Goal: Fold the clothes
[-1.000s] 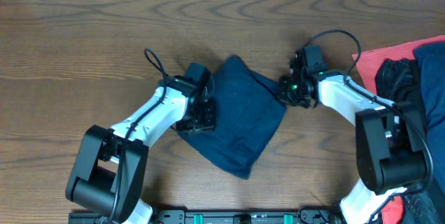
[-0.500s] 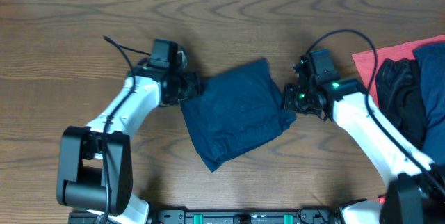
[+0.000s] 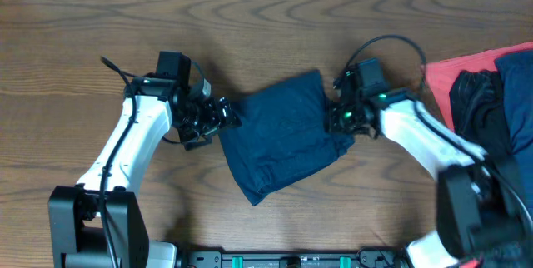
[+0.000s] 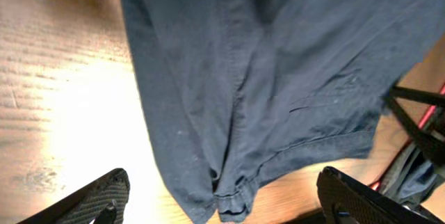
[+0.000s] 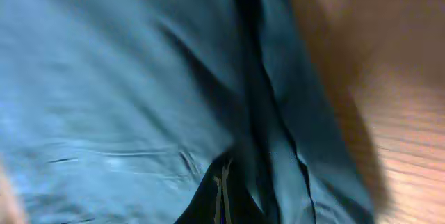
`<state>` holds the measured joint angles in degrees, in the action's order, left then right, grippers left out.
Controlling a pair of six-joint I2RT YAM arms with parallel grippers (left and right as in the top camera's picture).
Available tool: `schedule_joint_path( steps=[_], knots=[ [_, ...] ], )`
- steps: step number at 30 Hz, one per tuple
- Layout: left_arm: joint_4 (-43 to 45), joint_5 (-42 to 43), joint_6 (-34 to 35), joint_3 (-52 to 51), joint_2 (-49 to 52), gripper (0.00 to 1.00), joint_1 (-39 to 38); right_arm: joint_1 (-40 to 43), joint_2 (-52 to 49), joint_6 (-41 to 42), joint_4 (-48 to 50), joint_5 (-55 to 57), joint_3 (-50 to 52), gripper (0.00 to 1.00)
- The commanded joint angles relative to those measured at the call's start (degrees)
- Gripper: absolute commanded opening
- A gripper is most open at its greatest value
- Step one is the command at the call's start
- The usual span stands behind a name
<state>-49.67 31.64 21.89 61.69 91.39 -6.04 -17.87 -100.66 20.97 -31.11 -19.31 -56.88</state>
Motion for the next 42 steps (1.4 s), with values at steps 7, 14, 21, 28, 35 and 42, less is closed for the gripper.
schedule_joint_path(
  steps=[7,14,21,28,35,42],
  knots=[
    [10.7,1.2,8.8,-16.0,0.3,0.91,0.2,-0.5,-7.2,3.3,-1.2,-0.9,0.0,0.01],
    [33.6,7.5,16.6,-29.0,0.3,0.92,-0.9,-0.5,-7.2,3.2,-1.3,-0.9,0.0,0.01],
    [47.1,9.7,18.8,-33.1,0.3,0.93,-5.7,-0.5,-7.2,3.2,-1.4,-0.9,0.0,0.01],
    [53.1,5.5,18.7,-33.1,0.3,0.7,-9.9,-0.5,-7.2,3.2,-1.4,-0.9,0.0,0.01],
    [56.7,3.9,17.9,-33.0,0.3,0.19,-11.3,-0.3,-6.8,3.2,-1.4,-0.8,-0.1,0.01],
    [58.4,19.1,19.8,-29.2,-2.2,0.06,-8.5,2.3,1.7,2.1,-5.3,-0.8,-0.2,0.01]
  ],
)
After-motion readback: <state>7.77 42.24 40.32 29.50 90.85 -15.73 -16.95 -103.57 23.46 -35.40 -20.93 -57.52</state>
